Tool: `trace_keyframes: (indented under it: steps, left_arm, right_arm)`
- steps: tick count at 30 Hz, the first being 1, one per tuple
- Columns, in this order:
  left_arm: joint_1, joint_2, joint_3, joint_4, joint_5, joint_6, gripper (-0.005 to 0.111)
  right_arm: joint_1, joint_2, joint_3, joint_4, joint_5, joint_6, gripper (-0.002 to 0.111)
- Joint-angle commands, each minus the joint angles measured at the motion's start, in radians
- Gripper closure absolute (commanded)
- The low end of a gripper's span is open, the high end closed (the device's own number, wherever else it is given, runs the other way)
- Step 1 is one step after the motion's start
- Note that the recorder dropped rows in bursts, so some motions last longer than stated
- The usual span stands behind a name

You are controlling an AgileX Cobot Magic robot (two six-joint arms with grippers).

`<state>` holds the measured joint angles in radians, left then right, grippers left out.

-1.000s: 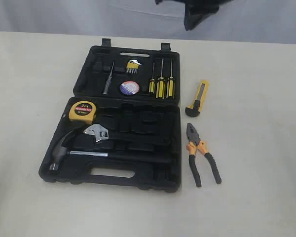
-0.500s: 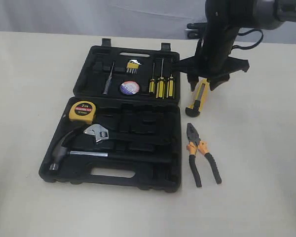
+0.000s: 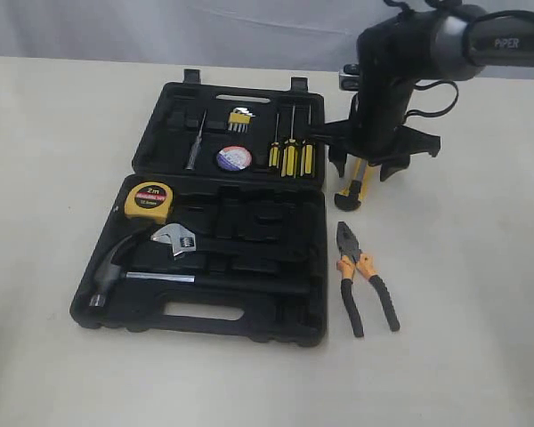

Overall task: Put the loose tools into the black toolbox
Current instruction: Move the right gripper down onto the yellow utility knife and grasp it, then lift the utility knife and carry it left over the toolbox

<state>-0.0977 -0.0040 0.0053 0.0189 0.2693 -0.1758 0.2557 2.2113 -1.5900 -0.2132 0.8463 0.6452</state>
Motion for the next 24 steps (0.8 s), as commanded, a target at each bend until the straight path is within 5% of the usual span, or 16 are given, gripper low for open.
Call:
trace_keyframes:
  steps: [1,7,19,24]
  left_arm:
    - [-0.006,0.004,-0.005,-0.004,0.0,-0.001,0.107]
    - [-0.006,0.004,-0.005,-0.004,0.0,-0.001,0.107]
    - [-0.006,0.004,-0.005,-0.004,0.001,-0.001,0.107]
    - [-0.006,0.004,-0.005,-0.004,0.001,-0.001,0.107]
  right_arm:
    - [-0.008,0.024,0.003,-0.022,0.018,0.016,0.05]
    - [-0.01,0.06,0.003,0.007,0.027,0.014,0.052]
    - [-0.01,0.064,0.003,0.077,0.085,-0.133,0.108]
    - [-0.01,0.061,-0.01,0.069,0.098,-0.199,0.109]
